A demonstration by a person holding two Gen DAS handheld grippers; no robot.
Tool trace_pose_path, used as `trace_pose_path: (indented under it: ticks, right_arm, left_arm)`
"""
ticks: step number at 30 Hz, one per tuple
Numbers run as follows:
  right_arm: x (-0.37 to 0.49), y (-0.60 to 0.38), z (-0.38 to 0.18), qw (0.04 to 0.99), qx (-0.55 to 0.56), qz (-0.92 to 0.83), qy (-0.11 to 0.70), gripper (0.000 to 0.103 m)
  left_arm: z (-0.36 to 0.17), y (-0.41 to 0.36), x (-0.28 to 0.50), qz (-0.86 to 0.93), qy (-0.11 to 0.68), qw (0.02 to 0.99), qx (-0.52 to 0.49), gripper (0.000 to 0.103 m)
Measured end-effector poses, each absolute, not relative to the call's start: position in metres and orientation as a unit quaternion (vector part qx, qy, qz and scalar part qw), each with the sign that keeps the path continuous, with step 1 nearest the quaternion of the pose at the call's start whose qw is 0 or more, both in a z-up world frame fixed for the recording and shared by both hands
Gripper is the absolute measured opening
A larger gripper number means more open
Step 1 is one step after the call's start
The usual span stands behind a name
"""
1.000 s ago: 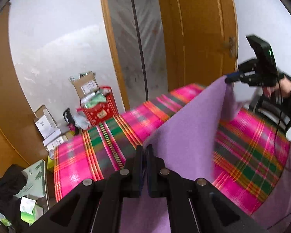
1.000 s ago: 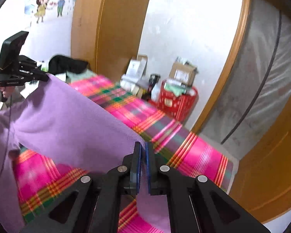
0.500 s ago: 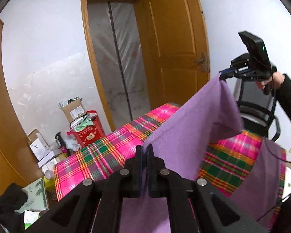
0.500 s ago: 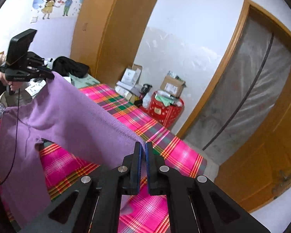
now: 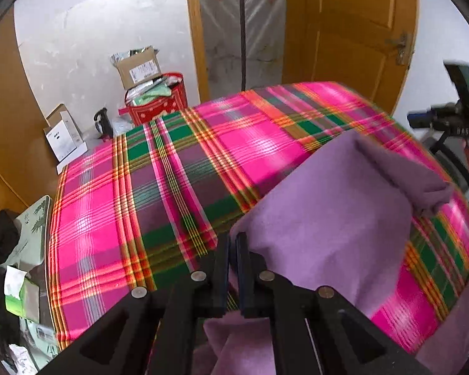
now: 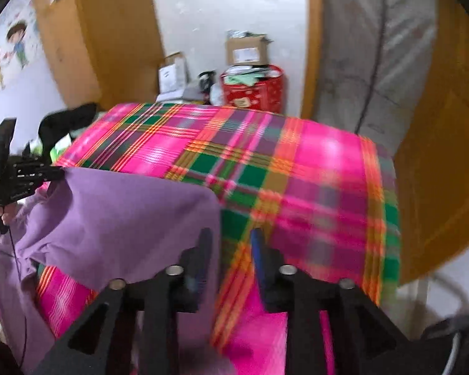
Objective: Fold clothes
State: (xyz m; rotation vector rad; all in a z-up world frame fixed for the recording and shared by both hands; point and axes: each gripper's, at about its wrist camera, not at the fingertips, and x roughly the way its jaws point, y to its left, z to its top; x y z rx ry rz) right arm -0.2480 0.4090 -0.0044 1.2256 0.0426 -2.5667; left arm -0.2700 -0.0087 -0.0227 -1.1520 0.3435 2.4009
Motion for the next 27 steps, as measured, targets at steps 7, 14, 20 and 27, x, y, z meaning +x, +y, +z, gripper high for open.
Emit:
trace_pose_path:
  ticks: [7,14,20,27]
  right_arm:
    - [-0.201,0.456,-0.061,0.126,0.511,-0.833,-0.171,0.032]
    - [-0.201,0.459,-0.092,0.112,0.544,-0.767,-0.322,0.031]
    - [-0.206,0.443,-0.082,0.101,0.547,-0.782,-0.282,0.007]
    - [-0.181,0.471,0.020,0.082,0.383,-0.889,-0.238,0.006]
  left_arm:
    - [0.011,-0.011,-0.230,0.885,0.115,0.239,-0.382,0.005]
    - [0.023,-0.021,-0.220,0.901,0.113,0.183,-0.378,0.005]
    - [0.018,-0.001,-0.176,0.893,0.102,0.231,-0.374,0.005]
    - [0.004,0.025,-0.136,0.874,0.088,0.283,-0.385,0.005]
